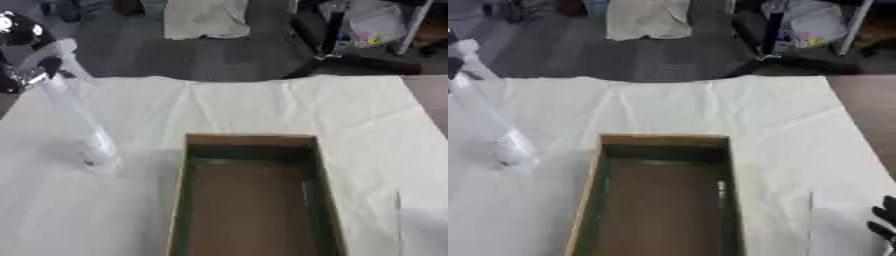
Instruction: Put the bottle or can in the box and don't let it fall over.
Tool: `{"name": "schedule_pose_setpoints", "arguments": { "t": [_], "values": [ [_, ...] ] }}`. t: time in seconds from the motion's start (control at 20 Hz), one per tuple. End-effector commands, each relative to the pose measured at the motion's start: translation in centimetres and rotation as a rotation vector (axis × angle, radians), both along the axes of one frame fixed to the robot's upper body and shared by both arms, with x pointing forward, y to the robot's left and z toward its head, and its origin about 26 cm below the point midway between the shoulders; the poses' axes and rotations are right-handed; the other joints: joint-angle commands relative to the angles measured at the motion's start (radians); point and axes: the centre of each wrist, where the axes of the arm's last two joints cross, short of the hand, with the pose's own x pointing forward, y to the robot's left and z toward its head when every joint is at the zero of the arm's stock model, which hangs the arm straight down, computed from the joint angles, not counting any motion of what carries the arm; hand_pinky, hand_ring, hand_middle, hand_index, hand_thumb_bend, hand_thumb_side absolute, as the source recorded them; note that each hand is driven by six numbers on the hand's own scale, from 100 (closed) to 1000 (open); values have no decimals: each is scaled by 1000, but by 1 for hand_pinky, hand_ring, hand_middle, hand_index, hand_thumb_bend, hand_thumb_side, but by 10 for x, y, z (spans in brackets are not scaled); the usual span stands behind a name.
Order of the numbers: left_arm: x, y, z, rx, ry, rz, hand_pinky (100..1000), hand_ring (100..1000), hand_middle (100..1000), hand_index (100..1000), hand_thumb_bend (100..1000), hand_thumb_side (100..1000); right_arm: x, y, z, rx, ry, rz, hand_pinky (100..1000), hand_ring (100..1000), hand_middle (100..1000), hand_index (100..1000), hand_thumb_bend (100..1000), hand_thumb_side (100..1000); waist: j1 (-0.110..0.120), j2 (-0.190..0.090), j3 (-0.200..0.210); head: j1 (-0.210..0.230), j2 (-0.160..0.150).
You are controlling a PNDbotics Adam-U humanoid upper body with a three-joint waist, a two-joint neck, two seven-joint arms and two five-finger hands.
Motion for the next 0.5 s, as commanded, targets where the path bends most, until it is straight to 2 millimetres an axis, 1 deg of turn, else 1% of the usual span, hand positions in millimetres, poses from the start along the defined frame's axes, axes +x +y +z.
{"name": "schedule_pose_setpoints", "arguments": {
  "t": [0.05, 0.35, 0.45, 0.5],
  "values": [
    [-6, 4, 14, -10, -43, 2, 757, 464, 480, 619, 100, 396, 0, -1, 5, -8, -12, 4, 748, 800, 807, 725, 100, 842, 4, -18, -2, -3, -13],
    [-6, 3, 14, -2, -50, 0, 737, 424, 467, 605, 100, 414, 0, 0, 5, -2, -11, 6, 750, 800, 806, 726, 100, 855, 6, -18, -8, -5, -13],
    [-6, 3, 14, 3, -52, 0, 735, 417, 465, 602, 100, 394, 0, 0, 5, -1, -11, 7, 750, 800, 806, 726, 100, 858, 7, -18, -8, -6, -14],
    [-6, 2, 14, 6, -53, 0, 730, 402, 462, 598, 100, 369, 0, 0, 5, 0, -10, 9, 750, 799, 806, 726, 100, 862, 7, -18, -9, -6, -14]
  ]
}}
